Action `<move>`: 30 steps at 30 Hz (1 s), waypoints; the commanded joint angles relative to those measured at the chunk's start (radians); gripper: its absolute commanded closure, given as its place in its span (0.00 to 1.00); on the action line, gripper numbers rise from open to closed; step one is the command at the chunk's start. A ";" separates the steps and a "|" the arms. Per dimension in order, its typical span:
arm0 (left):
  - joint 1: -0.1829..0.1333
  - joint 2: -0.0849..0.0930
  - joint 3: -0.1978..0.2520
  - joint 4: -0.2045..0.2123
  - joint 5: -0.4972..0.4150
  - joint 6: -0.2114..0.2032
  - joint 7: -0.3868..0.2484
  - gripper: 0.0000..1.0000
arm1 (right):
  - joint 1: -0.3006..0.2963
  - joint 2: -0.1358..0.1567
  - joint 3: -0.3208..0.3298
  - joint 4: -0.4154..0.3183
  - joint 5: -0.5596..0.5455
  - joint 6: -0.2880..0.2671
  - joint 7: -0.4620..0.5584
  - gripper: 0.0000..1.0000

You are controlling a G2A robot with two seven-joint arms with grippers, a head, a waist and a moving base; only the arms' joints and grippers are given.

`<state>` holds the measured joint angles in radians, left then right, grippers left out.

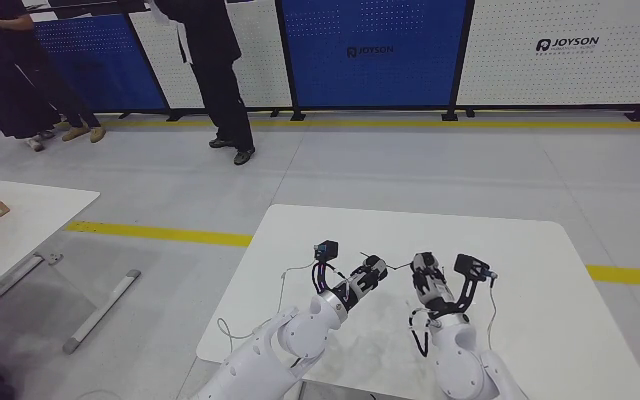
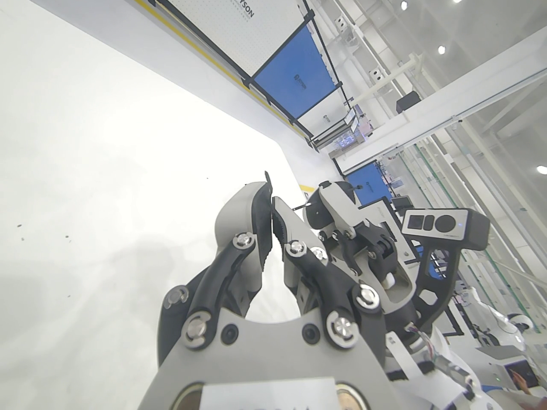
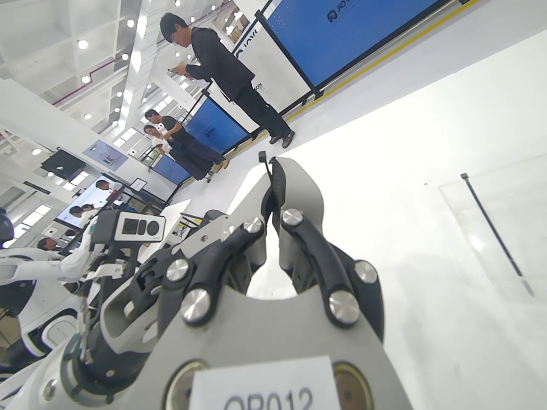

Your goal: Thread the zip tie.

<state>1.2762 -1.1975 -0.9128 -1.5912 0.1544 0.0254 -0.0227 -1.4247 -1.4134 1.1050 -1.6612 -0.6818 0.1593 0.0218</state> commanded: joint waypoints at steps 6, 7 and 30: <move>0.000 0.000 0.000 0.000 0.000 0.000 0.000 1.00 | 0.012 -0.004 -0.010 0.009 -0.007 0.009 0.015 1.00; 0.000 0.000 0.000 0.000 0.000 0.000 0.000 1.00 | 0.012 -0.004 -0.010 0.010 -0.007 0.010 0.016 1.00; 0.008 -0.003 -0.011 0.006 -0.004 -0.009 0.004 1.00 | -0.004 -0.005 0.019 0.007 0.024 -0.011 0.006 1.00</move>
<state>1.2835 -1.1998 -0.9221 -1.5862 0.1501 0.0175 -0.0178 -1.4243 -1.4190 1.1189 -1.6499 -0.6593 0.1514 0.0291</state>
